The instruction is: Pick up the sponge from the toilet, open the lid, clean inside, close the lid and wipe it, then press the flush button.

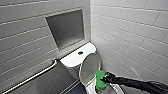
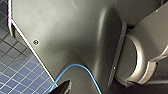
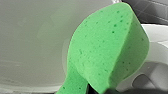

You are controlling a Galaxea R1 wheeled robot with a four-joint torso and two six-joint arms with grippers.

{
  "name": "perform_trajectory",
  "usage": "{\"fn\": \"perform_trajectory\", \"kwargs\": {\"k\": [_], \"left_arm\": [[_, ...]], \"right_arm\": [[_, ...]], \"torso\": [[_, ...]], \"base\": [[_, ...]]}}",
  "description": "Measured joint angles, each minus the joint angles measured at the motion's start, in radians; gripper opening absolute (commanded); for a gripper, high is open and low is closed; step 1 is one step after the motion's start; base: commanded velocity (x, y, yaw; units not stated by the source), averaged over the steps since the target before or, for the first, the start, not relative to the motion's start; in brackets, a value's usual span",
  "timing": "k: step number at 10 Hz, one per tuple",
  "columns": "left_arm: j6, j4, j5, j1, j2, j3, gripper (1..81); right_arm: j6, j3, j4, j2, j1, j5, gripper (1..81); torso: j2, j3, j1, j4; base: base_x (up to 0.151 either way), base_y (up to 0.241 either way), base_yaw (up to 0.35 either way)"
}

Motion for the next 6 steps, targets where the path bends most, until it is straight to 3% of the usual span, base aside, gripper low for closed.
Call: {"fn": "perform_trajectory", "kwargs": {"k": [3, 6], "left_arm": [[0.0, 0.0, 0.001, 0.0, 0.0, 0.0, 81.1], [0.0, -0.001, 0.001, 0.001, 0.0, 0.0, 81.1]], "right_arm": [[0.015, -0.007, 0.0, -0.015, 0.0, 0.002, 1.0], [0.027, -0.015, 0.0, -0.046, 0.0, 0.013, 1.0]], "torso": [[-0.005, -0.008, 0.004, 0.0], [-0.092, -0.007, 0.057, 0.0]], "base": [[0.0, 0.0, 0.0], [0.0, 0.0, 0.0]]}}
